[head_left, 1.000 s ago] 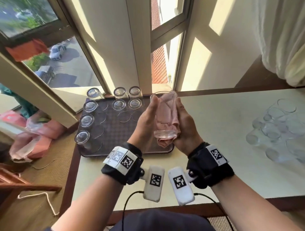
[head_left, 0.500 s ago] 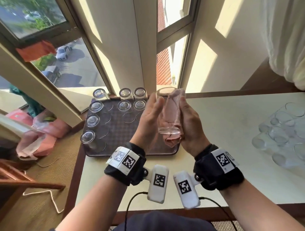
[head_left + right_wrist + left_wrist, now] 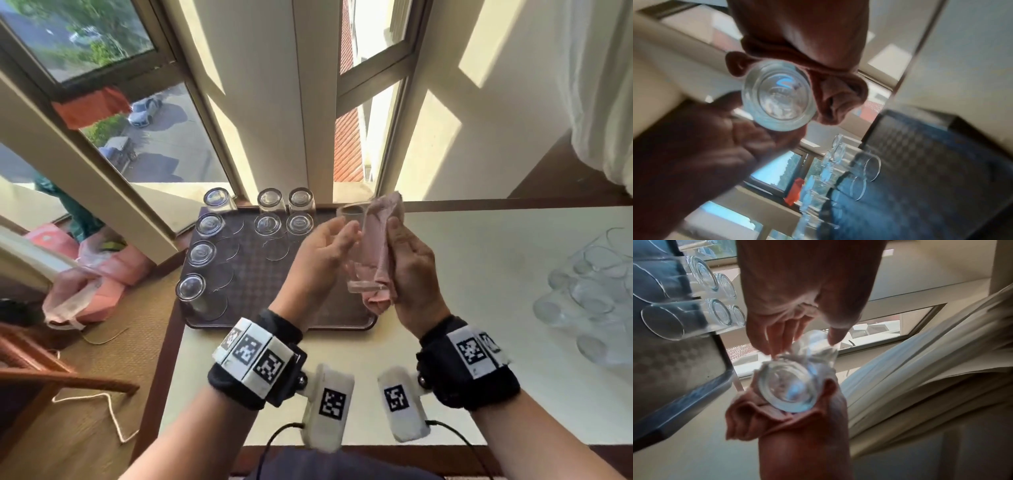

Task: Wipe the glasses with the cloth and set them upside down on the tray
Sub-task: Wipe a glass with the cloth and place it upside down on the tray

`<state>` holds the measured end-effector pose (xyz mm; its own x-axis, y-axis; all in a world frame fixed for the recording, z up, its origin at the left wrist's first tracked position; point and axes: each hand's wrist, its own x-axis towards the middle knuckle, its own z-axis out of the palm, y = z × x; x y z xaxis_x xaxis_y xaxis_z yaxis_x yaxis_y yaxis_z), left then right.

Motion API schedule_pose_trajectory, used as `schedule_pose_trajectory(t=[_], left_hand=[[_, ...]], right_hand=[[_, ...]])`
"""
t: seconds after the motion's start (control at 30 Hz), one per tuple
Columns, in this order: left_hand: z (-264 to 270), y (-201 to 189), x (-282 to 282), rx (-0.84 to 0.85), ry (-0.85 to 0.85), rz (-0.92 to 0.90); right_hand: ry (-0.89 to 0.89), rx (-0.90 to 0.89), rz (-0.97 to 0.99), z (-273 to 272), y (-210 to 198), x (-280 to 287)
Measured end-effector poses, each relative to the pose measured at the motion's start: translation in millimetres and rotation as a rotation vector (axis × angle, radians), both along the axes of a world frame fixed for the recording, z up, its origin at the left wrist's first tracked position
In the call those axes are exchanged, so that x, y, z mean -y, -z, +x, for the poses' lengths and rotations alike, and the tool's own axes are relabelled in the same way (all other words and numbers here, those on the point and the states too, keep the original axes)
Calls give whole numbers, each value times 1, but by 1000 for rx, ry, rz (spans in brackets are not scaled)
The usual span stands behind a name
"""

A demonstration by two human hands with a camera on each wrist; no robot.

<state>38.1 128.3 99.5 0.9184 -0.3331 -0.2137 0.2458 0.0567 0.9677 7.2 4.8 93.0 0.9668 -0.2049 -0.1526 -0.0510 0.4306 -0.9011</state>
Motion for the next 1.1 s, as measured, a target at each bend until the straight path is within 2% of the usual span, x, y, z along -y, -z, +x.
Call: schedule_pose_trajectory(t=[0.07, 0.13, 0.27, 0.33, 0.5, 0.6, 0.73, 0.87, 0.93, 1.0, 1.1], left_hand=[[-6, 8, 6, -77, -27, 58], [-14, 15, 10, -129, -88, 24], [-14, 16, 7, -246, -55, -305], [-9, 20, 3, -240, -22, -382], [-4, 25, -7, -61, 76, -330], [-7, 27, -4, 164, 109, -188], [-10, 34, 5, 295, 108, -68], [-9, 44, 4, 377, 115, -46], [-7, 42, 4, 363, 134, -45], [-3, 38, 2, 350, 146, -15], [6, 31, -9, 358, 167, 110]], right_hand=[[64, 61, -208, -2, 12, -5], [58, 59, -225, -5, 18, -11], [-102, -167, 325, -10, 14, -9], [-189, -226, 439, -10, 11, -4], [-320, -269, 519, -5, 6, 6], [-257, -333, 483, -1, 5, 2], [-157, -407, 503, 3, 9, -6], [-166, -456, 379, -1, 11, -2], [-144, -464, 219, -6, 9, 3], [-65, -456, 38, -10, 8, 6], [90, -387, -93, -14, 9, 15]])
